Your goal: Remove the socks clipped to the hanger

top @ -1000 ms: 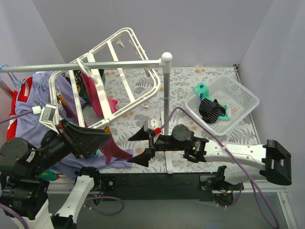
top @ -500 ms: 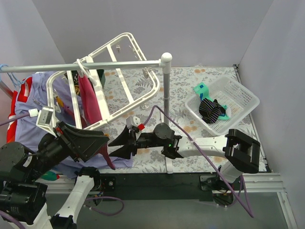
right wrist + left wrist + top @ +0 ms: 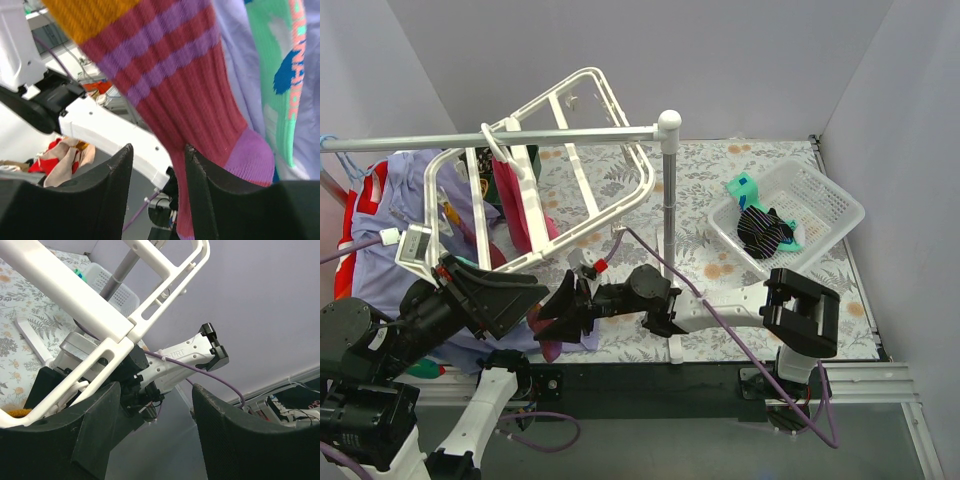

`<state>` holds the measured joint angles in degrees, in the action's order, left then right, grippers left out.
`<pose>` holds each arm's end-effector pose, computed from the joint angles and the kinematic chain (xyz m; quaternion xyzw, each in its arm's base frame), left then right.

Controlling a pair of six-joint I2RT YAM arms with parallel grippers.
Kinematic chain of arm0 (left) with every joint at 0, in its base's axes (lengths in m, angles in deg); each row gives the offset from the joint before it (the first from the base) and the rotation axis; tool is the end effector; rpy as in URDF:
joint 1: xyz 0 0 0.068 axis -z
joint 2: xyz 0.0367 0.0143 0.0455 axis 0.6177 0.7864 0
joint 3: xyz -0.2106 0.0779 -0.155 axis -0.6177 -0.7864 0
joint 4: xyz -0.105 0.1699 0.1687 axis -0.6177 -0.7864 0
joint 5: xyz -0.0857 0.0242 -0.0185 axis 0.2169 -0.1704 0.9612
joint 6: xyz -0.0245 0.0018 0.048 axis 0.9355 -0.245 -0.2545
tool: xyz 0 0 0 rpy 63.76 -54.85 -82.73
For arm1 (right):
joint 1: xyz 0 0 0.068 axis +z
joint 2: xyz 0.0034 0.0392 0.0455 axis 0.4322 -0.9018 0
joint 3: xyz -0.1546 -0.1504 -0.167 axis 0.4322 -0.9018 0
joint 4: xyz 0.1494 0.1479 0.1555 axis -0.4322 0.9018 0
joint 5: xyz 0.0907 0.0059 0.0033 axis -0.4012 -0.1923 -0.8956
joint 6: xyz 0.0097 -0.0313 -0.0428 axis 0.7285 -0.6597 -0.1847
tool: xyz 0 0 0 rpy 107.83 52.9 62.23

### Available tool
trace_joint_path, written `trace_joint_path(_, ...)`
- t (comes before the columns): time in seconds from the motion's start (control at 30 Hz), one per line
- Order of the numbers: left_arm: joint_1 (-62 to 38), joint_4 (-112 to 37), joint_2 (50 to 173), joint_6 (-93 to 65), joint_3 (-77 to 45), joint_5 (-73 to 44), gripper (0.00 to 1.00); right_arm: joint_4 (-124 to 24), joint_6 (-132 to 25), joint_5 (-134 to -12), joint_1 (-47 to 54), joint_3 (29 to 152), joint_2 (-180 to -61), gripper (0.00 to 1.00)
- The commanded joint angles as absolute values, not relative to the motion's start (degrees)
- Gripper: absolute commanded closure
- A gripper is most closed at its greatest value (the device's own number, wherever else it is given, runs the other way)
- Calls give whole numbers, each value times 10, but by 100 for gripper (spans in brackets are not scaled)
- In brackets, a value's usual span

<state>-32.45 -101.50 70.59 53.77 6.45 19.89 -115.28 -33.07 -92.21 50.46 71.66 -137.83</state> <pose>-0.0292 -0.0213 0.5030 -0.2006 0.6859 -0.6317 0.3006 0.0759 0.3723 0.2965 -0.3990 0.4105 0.7138 0.4034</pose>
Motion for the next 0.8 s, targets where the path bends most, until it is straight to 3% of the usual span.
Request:
trace_joint_path(0.0,-329,-1030,703,541,70,199,43,-1143,-330,-870,512,762,-1384,51)
trace_joint_path(0.13,-329,-1029,703,542,71,200,43,-1058,-383,-793,534,785,-1384,33)
trace_joint_path(0.33,-329,-1030,702,544,71,202,43,-1036,-388,-765,541,808,-1399,31)
trace_joint_path(0.4,-329,-1031,702,544,72,202,43,-1027,-388,-746,541,815,-1402,40)
trace_joint_path(0.57,-328,-1033,701,545,74,203,43,-1009,-406,-723,541,835,-1415,54)
trace_joint_path(0.6,-328,-1034,702,544,76,203,43,-1008,-407,-726,541,839,-1416,68)
trace_joint_path(0.7,-328,-1044,705,543,86,203,43,-993,-409,-740,541,843,-1414,90)
trace_joint_path(0.77,-329,-1055,709,541,95,202,44,-970,-407,-755,541,833,-1395,98)
